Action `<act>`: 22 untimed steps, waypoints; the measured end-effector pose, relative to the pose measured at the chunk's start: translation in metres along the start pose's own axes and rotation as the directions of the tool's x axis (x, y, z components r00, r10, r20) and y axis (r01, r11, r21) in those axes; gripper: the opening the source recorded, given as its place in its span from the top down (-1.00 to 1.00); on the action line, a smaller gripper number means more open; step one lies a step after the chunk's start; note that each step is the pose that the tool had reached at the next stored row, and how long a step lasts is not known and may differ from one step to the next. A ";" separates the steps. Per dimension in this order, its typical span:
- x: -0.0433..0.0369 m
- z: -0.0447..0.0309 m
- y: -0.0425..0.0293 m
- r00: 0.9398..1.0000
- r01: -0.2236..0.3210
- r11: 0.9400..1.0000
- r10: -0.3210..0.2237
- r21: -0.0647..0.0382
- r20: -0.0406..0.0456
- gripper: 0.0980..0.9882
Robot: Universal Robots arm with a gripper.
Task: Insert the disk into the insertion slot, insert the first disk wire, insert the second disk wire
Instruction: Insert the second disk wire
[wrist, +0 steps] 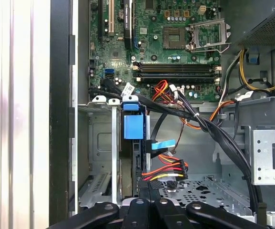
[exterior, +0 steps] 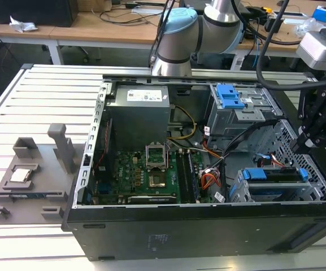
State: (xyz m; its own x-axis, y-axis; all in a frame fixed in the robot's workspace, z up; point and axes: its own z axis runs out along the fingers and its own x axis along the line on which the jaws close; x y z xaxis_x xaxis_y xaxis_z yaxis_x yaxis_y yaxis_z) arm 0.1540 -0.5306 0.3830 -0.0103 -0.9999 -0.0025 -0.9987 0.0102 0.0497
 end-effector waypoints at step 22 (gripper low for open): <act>-0.0033 0.0006 0.0115 1.000 0.000 1.000 0.000 0.000 0.000 0.54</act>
State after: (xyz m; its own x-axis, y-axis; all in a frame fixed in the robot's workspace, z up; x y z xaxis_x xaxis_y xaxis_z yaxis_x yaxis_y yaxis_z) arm 0.1425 -0.5272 0.3830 -0.0103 -0.9999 -0.0024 -0.9987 0.0102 0.0497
